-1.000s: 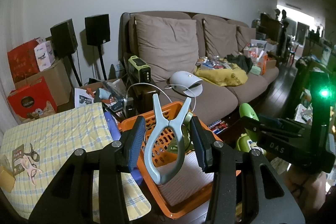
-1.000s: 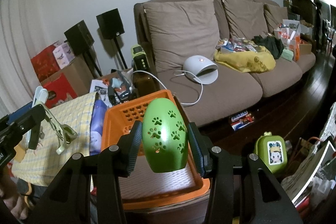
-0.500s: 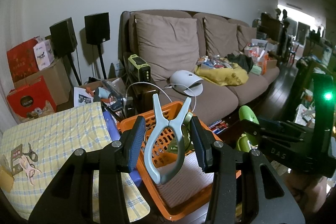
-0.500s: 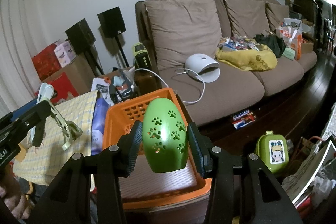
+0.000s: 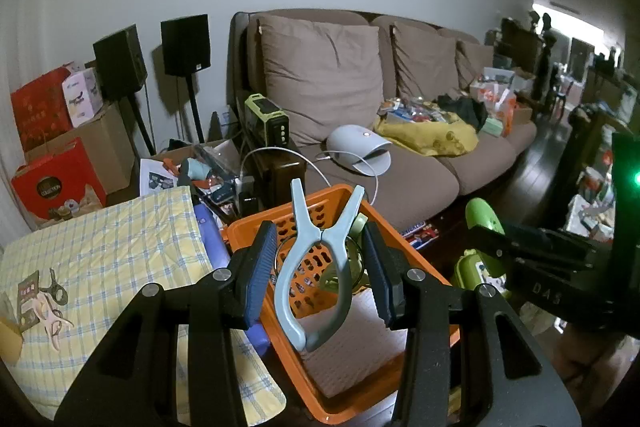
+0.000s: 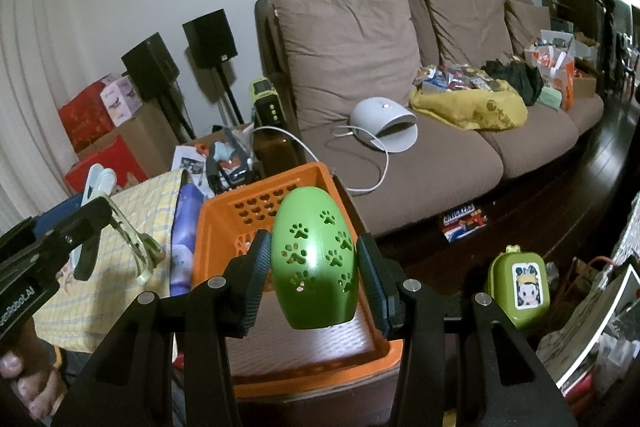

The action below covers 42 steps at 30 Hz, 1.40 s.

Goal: Organize objects

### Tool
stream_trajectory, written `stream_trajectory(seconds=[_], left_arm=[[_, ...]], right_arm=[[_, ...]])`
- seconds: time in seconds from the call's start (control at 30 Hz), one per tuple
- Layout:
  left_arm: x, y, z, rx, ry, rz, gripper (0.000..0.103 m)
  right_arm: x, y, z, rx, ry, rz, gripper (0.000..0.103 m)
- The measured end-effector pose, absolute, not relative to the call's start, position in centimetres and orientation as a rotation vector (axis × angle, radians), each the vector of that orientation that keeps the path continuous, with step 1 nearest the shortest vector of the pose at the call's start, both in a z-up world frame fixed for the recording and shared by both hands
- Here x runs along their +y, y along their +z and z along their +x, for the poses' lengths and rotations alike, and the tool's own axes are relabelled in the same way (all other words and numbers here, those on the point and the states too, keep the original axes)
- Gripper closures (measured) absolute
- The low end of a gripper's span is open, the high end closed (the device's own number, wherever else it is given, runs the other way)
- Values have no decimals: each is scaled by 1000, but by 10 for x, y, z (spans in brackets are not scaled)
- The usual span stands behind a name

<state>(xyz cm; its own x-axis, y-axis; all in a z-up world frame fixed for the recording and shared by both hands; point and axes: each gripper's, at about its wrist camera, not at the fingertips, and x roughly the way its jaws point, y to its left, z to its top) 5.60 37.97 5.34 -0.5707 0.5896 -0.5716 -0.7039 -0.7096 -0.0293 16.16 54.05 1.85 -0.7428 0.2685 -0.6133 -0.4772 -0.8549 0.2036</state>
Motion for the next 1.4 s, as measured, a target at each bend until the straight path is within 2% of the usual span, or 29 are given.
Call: stream_trajectory(seconds=[0.8,1.4], left_arm=[[381,15,31,285,2270,-828,62],[371,-5,9,213,2300,-906,62]], right_arm=[[545,0,149,509,2542,-890,58],[544,-43,126,511,2497,-941,58]])
